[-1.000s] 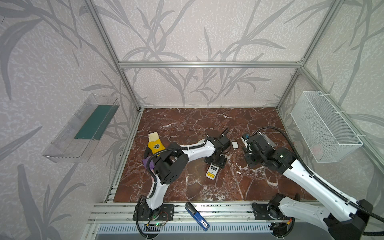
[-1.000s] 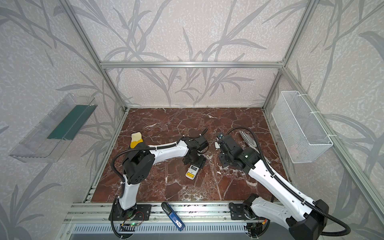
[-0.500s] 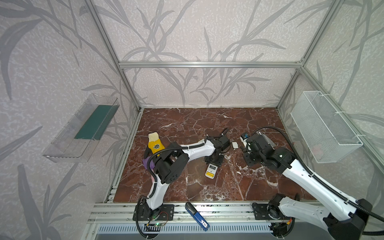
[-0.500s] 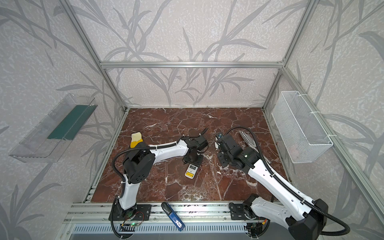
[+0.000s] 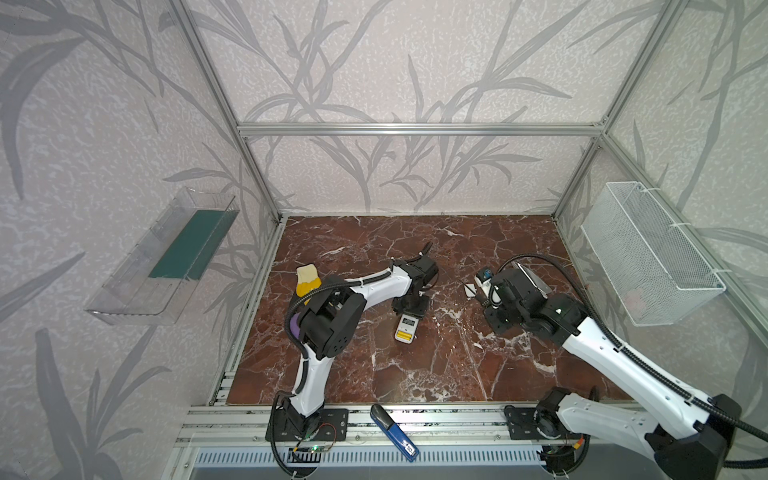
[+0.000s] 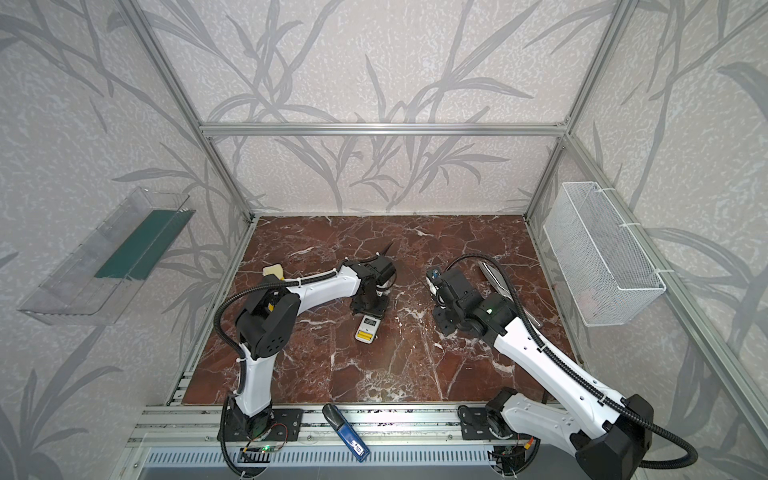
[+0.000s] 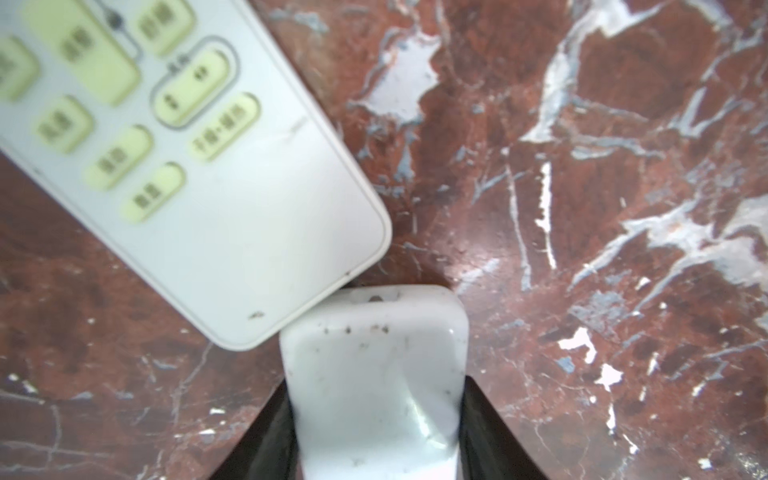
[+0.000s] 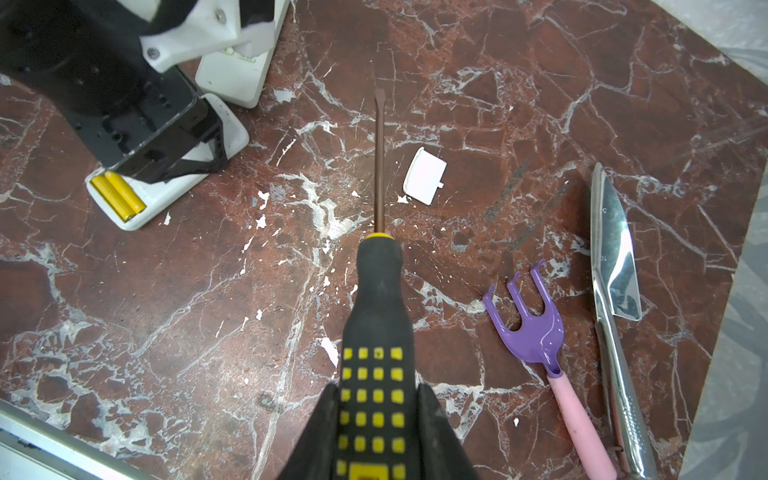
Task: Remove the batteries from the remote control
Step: 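Bring the screwdriver tip over the yellow batteries with the right gripper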
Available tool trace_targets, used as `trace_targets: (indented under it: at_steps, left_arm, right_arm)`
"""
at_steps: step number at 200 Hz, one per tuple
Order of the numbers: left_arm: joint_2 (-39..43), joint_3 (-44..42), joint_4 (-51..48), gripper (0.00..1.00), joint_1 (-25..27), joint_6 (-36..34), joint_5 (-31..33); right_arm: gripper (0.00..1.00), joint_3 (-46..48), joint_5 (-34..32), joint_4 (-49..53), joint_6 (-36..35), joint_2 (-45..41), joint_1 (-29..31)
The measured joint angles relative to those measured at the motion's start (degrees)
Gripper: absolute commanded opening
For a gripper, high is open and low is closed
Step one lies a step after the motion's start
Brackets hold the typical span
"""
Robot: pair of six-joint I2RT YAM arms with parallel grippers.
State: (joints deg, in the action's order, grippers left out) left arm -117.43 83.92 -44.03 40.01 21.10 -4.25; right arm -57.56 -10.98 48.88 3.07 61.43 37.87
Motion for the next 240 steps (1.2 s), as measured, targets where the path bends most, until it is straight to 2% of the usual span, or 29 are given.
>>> trace_targets:
  at_steps: [24,64,135,182,240]
  left_arm:
    - [0.0,0.0,-0.3,0.48,-1.0,-1.0,-0.3]
    - [0.0,0.0,-0.3,0.48,-1.1,-1.4,-0.9]
    - [0.0,-0.1,-0.2,0.48,-1.2,-1.0,-1.5]
    - [0.6,-1.0,0.9,0.48,-1.2,-0.8,-1.9]
    - [0.8,-1.3,1.2,0.48,-1.2,-0.5,-2.1]
  right_arm:
    - [0.0,-0.2,1.4,1.1,-2.1,0.1,2.1]
    - [0.0,-3.5,1.8,5.1,-6.3,2.6,10.3]
    - [0.0,-10.6,0.5,10.0,-13.0,15.2,22.7]
    - [0.0,-13.1,-0.5,10.6,-15.5,21.9,26.1]
    - [0.0,-14.2,-1.0,10.4,-16.7,22.8,26.6]
